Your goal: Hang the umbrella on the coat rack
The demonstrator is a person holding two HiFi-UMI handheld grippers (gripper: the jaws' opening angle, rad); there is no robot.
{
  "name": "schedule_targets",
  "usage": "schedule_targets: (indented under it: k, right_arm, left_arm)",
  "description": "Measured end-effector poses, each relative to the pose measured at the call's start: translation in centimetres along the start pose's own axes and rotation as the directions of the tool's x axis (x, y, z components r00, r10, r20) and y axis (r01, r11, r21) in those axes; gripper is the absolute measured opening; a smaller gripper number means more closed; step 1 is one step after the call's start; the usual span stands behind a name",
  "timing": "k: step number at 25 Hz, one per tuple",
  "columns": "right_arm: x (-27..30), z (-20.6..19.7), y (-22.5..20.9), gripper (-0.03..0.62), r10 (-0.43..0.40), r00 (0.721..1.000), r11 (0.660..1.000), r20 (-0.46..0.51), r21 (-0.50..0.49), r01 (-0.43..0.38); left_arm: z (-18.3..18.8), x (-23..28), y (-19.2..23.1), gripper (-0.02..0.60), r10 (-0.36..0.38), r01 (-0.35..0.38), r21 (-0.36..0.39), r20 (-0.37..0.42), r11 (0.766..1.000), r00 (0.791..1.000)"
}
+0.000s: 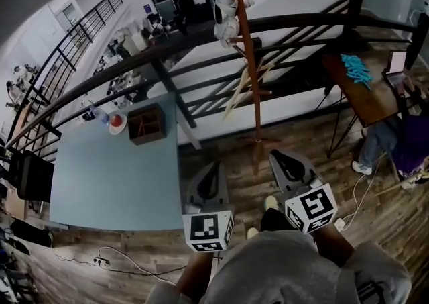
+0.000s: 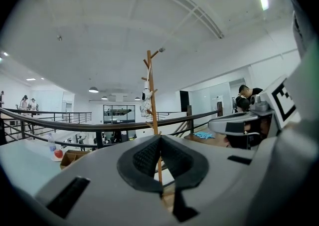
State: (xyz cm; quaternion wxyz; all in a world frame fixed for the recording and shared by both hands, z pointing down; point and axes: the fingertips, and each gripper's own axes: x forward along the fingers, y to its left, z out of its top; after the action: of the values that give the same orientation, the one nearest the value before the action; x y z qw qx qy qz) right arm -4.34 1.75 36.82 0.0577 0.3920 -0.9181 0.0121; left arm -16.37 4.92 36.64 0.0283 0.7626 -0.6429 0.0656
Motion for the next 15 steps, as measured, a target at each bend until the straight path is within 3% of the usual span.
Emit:
schedule_targets:
  k: [6,15]
  right_arm:
    - [-1.2,-0.6,0.2,0.025,0.006,1.0,1.0,-0.01,0.001,-0.006]
    - [-1.4,-1.4,-3.5,0.025,-0.036,0.999,0.999,-0.005,0.017,0.036]
  left_arm:
    - [0.0,-1.0,-1.2,0.017,-0.021,0.021,0.006,0.001,1.0,1.0]
    - [0.6,0.7,-1.2,0.017,-0.002,0.001,0.032,0.029,0.999,1.0]
